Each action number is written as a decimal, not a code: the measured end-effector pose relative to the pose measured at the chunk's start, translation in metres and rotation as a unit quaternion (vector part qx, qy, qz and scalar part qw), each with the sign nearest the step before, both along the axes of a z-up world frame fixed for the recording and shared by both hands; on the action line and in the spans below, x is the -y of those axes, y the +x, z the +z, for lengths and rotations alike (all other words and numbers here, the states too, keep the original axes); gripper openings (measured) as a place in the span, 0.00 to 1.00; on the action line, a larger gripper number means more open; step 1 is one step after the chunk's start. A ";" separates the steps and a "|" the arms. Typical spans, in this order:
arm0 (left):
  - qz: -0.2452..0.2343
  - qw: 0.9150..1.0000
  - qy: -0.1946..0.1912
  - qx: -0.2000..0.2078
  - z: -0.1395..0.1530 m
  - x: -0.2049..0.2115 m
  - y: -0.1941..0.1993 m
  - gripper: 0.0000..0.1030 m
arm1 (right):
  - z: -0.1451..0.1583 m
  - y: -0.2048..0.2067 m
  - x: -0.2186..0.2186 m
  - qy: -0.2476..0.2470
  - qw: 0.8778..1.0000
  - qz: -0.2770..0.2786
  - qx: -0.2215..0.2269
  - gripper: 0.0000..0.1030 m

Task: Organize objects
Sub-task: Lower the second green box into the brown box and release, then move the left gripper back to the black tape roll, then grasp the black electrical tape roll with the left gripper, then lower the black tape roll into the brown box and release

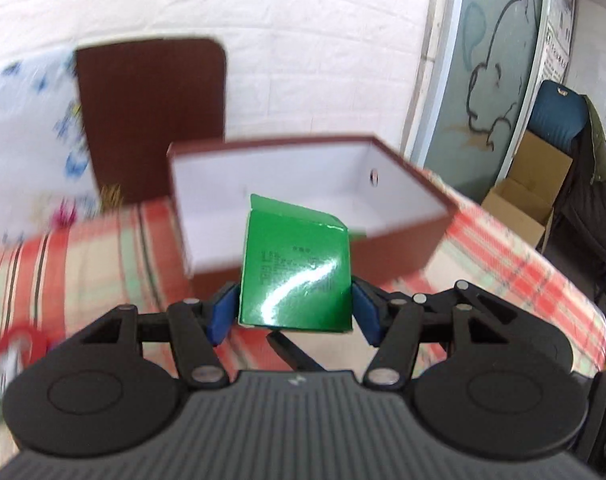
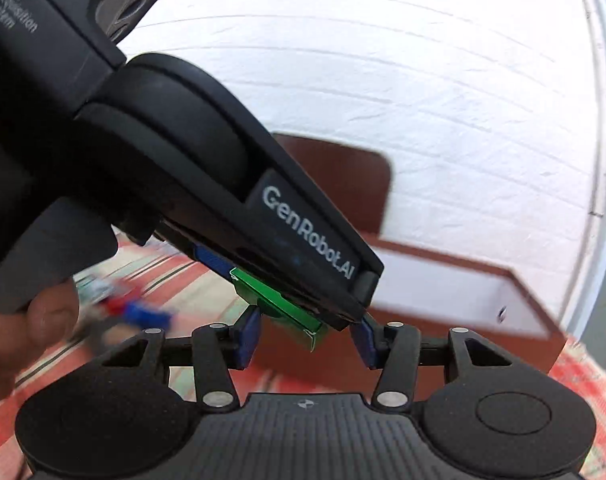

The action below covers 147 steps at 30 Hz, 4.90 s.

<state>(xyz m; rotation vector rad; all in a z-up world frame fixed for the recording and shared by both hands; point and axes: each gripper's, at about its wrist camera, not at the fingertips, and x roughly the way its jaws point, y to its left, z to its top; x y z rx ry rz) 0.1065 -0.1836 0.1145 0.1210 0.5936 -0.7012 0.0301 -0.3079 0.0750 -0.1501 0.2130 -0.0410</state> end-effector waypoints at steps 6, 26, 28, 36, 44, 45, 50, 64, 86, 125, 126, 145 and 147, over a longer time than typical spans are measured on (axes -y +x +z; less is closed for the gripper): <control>0.005 1.000 -0.001 0.010 0.005 0.040 0.049 0.63 | 0.002 0.057 0.031 -0.012 0.999 -0.039 0.007 0.48; 0.102 0.994 0.032 -0.001 -0.015 -0.001 0.000 0.77 | -0.029 -0.004 0.019 0.091 0.992 -0.057 -0.067 0.75; 0.116 0.992 0.052 -0.011 -0.028 -0.012 -0.009 0.77 | -0.047 -0.002 0.017 0.124 0.985 -0.048 -0.113 0.74; 0.192 0.973 0.112 -0.065 -0.082 -0.067 -0.032 0.77 | -0.060 -0.015 -0.008 0.156 0.968 -0.005 -0.198 0.74; 0.240 0.963 0.108 -0.057 -0.103 -0.118 -0.051 0.81 | -0.058 -0.029 -0.039 0.118 0.968 0.036 -0.217 0.74; 0.246 0.962 0.107 -0.047 -0.105 -0.125 -0.054 0.83 | -0.057 -0.028 -0.043 0.111 0.968 0.044 -0.219 0.74; 0.308 0.948 0.084 -0.017 -0.112 -0.186 -0.061 0.88 | -0.058 -0.028 -0.069 0.070 0.968 0.082 -0.226 0.74; 0.448 0.894 -0.023 -0.009 -0.117 -0.316 -0.042 0.89 | -0.046 0.070 -0.154 -0.095 0.973 0.150 -0.150 0.53; 0.424 0.906 0.000 -0.010 -0.120 -0.308 -0.040 0.91 | -0.031 -0.072 -0.104 -0.063 0.970 0.172 -0.162 0.53; 0.062 0.995 0.058 -0.056 -0.012 0.004 -0.018 0.37 | -0.010 -0.031 0.007 0.050 0.995 0.042 -0.072 0.68; 0.052 0.996 0.055 -0.043 -0.004 0.018 -0.014 0.37 | -0.004 -0.027 0.017 0.045 0.997 0.030 -0.059 0.68; 0.007 0.998 0.060 0.022 -0.013 0.154 0.059 0.49 | 0.000 0.055 0.138 0.039 0.990 -0.135 -0.017 0.74; 0.012 0.998 0.062 0.028 -0.010 0.144 0.050 0.51 | -0.001 0.041 0.128 0.028 0.991 -0.133 -0.004 0.74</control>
